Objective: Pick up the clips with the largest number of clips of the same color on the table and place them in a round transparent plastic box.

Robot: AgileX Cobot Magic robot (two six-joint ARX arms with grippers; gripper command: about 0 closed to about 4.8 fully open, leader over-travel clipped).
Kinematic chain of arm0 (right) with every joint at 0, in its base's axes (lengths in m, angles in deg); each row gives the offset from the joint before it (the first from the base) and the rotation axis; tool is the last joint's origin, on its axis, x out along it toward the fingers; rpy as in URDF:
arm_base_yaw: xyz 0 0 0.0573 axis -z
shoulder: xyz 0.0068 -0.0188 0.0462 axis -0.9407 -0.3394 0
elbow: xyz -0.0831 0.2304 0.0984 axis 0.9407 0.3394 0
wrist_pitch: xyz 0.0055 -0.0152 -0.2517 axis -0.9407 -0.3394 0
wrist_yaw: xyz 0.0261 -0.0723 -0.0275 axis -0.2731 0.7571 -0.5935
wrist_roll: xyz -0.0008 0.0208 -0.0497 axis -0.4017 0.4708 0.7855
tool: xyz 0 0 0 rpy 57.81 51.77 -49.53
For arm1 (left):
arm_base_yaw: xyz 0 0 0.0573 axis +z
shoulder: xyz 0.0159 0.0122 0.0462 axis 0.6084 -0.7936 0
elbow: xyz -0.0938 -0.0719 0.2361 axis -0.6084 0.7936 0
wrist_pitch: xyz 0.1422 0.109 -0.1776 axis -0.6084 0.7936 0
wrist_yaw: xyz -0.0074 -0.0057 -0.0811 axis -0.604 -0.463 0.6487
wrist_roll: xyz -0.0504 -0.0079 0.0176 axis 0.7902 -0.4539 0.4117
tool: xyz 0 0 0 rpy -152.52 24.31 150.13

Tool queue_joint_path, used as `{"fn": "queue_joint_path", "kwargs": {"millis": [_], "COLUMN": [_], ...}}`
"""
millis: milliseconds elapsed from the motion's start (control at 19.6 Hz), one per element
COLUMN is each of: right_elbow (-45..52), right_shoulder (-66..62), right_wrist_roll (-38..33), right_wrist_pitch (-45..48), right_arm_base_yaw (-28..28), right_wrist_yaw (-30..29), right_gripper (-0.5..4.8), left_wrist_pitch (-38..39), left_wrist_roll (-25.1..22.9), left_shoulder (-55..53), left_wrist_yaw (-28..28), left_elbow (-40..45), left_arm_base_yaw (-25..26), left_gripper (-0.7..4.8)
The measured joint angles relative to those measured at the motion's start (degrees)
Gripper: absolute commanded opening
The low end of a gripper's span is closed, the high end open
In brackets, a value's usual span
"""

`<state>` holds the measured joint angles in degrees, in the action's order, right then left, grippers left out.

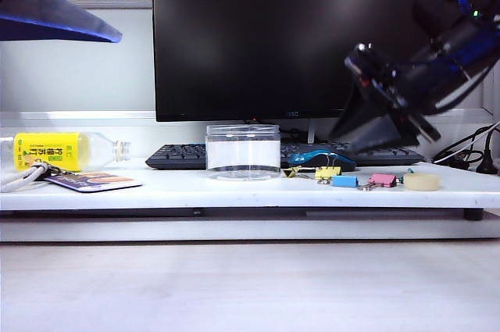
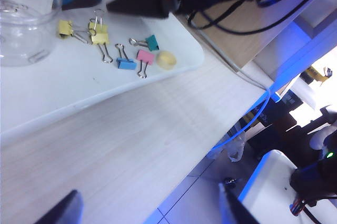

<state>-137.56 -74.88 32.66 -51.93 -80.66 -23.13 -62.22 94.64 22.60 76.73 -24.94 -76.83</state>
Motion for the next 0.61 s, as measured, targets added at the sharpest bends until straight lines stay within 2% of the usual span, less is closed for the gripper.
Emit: {"fn": "queue_joint_path", "kwargs": {"millis": [611], "right_elbow": [-0.66], "right_shoulder": [-2.69], "right_wrist_roll": [0.17], "right_wrist_pitch": [2.95], "right_arm_base_yaw": [0.04], "right_wrist_yaw": [0.0], "right_gripper": [1.79], "left_wrist_pitch": [1.64], "left_wrist_roll": [0.0], "left_shoulder": [0.02], "left_wrist_yaw": [0.0], "left_elbow": [0.0], "left_arm_base_yaw": [0.0], "left_gripper": [3.44]}}
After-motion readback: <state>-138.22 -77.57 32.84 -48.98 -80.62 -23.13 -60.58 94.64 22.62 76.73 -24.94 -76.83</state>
